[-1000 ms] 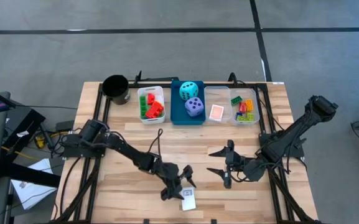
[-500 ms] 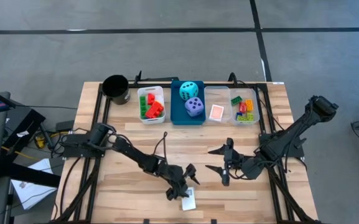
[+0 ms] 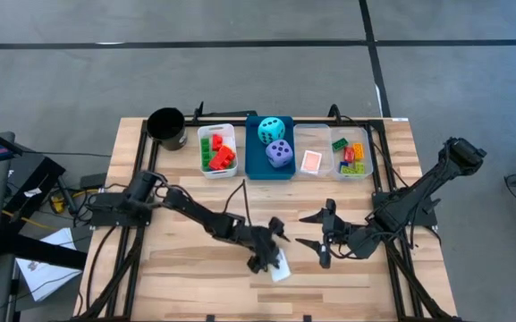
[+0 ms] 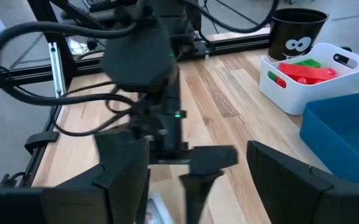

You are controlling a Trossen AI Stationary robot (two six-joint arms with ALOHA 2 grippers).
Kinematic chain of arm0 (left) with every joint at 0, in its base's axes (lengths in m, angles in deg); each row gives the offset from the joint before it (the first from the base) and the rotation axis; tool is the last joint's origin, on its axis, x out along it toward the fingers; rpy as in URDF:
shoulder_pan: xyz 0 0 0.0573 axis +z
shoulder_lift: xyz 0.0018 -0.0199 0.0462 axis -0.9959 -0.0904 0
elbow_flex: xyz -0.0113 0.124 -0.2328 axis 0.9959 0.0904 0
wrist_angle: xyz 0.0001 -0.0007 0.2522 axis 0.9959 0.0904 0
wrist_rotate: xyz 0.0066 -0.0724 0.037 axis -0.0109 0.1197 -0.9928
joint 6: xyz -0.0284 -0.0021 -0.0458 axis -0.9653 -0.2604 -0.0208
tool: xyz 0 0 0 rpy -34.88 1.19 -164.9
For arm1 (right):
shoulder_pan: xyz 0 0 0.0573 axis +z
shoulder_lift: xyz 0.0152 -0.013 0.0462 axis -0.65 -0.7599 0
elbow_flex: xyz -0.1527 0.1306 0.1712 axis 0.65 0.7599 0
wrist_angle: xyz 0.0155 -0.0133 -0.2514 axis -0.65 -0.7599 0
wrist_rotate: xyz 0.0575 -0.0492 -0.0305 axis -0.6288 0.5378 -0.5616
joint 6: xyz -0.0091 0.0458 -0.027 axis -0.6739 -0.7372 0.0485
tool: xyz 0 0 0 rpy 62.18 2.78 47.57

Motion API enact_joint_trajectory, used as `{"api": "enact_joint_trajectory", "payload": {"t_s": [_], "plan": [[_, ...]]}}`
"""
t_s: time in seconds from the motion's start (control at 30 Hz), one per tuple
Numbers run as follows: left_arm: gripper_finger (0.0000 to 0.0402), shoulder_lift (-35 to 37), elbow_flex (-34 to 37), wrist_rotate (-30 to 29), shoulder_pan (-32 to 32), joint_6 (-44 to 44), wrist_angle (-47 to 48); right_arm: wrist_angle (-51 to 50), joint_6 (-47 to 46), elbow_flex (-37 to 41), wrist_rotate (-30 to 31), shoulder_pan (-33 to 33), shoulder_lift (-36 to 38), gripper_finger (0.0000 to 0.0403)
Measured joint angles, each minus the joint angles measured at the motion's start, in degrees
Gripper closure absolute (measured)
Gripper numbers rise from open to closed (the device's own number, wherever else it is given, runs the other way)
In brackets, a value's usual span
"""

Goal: Pick & Place Toys
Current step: Put the white deck of cards into the left transparent bin

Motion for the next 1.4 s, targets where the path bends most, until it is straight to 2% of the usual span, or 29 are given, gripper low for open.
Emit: {"api": "enact_joint_trajectory", "payload": {"t_s": [0.13, 0.27, 0.53, 0.67, 0.87, 1.03, 1.23, 1.4], "plan": [[0.0041, 0.01, 0.02, -0.18, 2.67, -4.43, 2.03, -0.02, -0.01, 0.0, -0.01, 0.0, -0.02, 0.0138], [0.0041, -0.01, 0.08, -5.66, 4.03, -8.92, 2.16, -0.02, -0.01, 0.0, -0.01, 0.0, 0.0, 0.0138], [0.0041, -0.32, 0.37, -28.75, 4.35, -9.59, 2.6, 0.0, -0.02, 0.0, -0.01, 0.0, 0.0, 0.0138], [0.0041, -0.36, 0.42, -35.3, 4.34, -11.92, 3.66, -0.02, -1.27, 0.0, -0.01, 0.0, 0.0, 0.0138], [0.0041, -0.34, 0.37, -36.37, 4.34, -14.66, 5.83, 0.0, -1.55, 0.0, -0.01, 0.0, 0.0, 0.0138], [0.0041, -0.11, 0.15, -41.26, 4.29, -15.2, 6.92, 0.0, -1.53, -0.01, -0.01, 0.0, 0.0, 0.0138], [0.0041, 4.37, 0.2, -37.29, 4.4, -15.07, 9.54, -0.16, -1.53, -0.04, -0.02, 0.0, -0.02, 0.0138], [0.0041, 12.06, -0.12, -35.89, 4.33, -15.56, 12.4, -0.47, -1.53, -0.04, -0.03, 0.0, 0.0, 0.0138]]}}
